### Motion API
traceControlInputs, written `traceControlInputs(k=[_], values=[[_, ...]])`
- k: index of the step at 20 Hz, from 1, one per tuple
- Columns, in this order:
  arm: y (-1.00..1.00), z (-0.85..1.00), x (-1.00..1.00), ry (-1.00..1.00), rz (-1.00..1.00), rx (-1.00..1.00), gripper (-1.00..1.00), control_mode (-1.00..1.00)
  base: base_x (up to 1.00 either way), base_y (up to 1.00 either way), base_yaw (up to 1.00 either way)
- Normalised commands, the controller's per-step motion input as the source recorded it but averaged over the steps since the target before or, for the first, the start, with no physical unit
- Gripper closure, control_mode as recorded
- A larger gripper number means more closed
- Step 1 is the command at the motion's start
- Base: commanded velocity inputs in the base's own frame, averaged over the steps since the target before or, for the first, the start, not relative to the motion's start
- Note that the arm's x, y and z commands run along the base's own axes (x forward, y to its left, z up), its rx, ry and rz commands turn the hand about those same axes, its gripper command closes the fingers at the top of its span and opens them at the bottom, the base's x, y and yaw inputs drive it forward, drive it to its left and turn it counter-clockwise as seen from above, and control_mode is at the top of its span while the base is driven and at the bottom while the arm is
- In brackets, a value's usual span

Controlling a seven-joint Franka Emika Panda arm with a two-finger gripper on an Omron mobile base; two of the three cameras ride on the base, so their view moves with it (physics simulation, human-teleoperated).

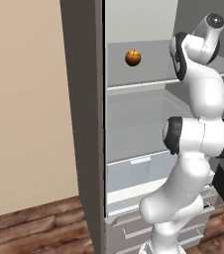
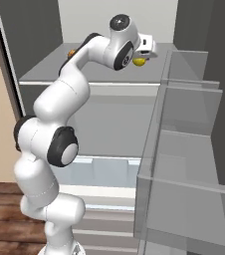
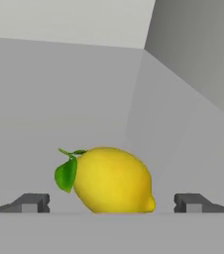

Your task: Open the fridge, remove the orange, lemon, and steak, and place them on any counter.

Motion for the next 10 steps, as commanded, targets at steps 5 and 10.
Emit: traceControlInputs(k=[5,10], values=[[-0.03,0.00,0.28,0.00,0.00,0.00,-1.00,-1.00,0.00,0.00,0.00],[-0.09,0.00,0.10,0.01,0.00,0.00,-1.00,-1.00,0.00,0.00,0.00]])
